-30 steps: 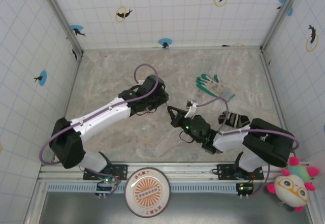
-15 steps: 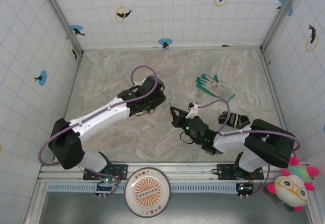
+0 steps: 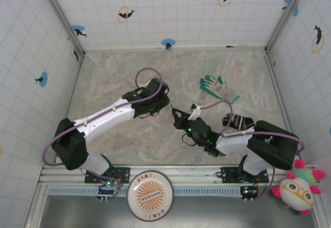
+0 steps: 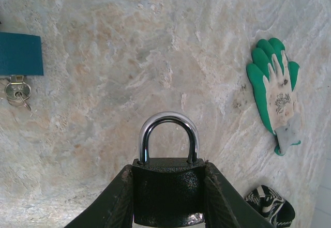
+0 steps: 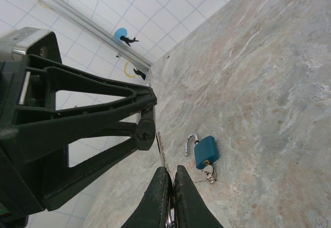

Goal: Unlock with the key

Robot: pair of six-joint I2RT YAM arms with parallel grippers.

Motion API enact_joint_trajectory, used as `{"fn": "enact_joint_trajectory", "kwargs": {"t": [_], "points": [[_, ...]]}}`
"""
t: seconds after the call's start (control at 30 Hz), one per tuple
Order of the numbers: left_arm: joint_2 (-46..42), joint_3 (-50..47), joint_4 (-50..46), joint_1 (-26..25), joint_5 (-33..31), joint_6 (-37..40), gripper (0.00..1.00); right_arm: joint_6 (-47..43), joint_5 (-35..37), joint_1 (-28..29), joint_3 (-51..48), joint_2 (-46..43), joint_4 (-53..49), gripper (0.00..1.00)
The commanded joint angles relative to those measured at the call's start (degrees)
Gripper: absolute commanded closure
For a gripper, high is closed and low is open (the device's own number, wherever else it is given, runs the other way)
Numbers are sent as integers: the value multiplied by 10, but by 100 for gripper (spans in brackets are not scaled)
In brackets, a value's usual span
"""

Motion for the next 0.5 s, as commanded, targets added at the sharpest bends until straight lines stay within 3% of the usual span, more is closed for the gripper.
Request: {"fn": "enact_joint_trajectory", "kwargs": {"t": [0.0,0.47], "points": [[4,8,-8,3,6,-13,86,12,2,5,28,14,26,100],[13,13,-5,3,12,-9,86,16,-17,2,46,33,19,100]]}}
